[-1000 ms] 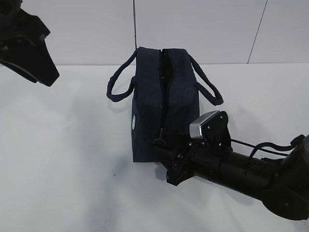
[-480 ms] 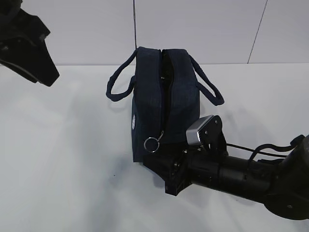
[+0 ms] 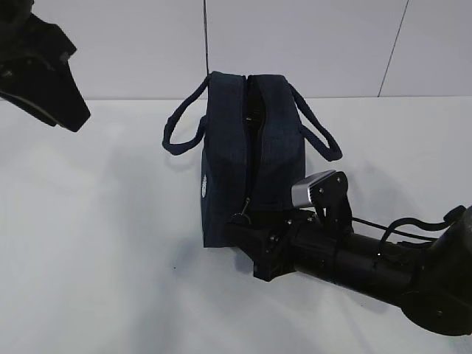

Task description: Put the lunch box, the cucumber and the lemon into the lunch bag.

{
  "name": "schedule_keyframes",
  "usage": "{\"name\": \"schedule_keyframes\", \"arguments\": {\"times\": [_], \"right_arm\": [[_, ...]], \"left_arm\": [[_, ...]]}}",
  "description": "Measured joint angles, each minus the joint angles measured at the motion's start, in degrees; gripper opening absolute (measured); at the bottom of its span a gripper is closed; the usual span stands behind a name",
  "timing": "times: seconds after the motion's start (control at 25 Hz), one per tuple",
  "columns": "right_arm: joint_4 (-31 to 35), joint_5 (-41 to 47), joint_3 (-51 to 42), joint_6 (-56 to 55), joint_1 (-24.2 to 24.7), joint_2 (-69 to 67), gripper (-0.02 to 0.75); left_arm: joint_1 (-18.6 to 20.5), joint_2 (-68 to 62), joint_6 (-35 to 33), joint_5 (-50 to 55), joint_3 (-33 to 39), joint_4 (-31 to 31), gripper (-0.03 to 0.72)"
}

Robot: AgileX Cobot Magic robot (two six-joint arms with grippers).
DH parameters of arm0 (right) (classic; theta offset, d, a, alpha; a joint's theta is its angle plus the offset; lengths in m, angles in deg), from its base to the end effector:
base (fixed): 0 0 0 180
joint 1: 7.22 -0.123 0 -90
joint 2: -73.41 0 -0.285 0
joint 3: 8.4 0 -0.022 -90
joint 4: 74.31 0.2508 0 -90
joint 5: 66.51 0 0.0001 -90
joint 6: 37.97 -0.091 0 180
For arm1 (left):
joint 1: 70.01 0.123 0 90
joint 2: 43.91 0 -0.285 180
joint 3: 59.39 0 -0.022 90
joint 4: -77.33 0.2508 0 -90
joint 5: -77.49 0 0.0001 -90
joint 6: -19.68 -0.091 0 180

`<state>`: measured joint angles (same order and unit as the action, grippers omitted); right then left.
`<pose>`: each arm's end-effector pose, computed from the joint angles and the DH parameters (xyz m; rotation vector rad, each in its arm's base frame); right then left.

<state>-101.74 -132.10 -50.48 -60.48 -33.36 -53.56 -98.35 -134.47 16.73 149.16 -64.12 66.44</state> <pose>0.2704 0.1752 0.0856 -0.5667 1.8247 0.8379 0.2439 -0.1501 0.3656 0.7166 2.6821 -0.3825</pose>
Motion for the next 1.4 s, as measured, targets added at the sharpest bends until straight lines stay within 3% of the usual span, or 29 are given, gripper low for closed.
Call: {"name": "schedule_keyframes", "arguments": {"times": [0.12, 0.4, 0.6, 0.88, 1.16, 1.4], "right_arm": [[-0.37, 0.0, 0.11, -0.28, 0.0, 0.0, 0.354], [-0.3, 0.0, 0.11, -0.38, 0.0, 0.0, 0.226], [5.14, 0.0, 0.11, -0.38, 0.0, 0.0, 0.219], [6.37, 0.0, 0.11, -0.27, 0.0, 0.0, 0.221], [0.21, 0.0, 0.11, 2.26, 0.0, 0.0, 0.224], [-0.62, 0.0, 0.22, 2.69, 0.0, 0.0, 0.228]], "left_arm": [[0.0, 0.0, 0.0, 0.0, 0.0, 0.0, 0.219], [0.0, 0.0, 0.0, 0.0, 0.0, 0.1, 0.219], [0.0, 0.0, 0.0, 0.0, 0.0, 0.1, 0.219], [0.0, 0.0, 0.0, 0.0, 0.0, -0.01, 0.219], [0.0, 0.0, 0.0, 0.0, 0.0, -0.01, 0.219], [0.0, 0.0, 0.0, 0.0, 0.0, -0.01, 0.219]]}}
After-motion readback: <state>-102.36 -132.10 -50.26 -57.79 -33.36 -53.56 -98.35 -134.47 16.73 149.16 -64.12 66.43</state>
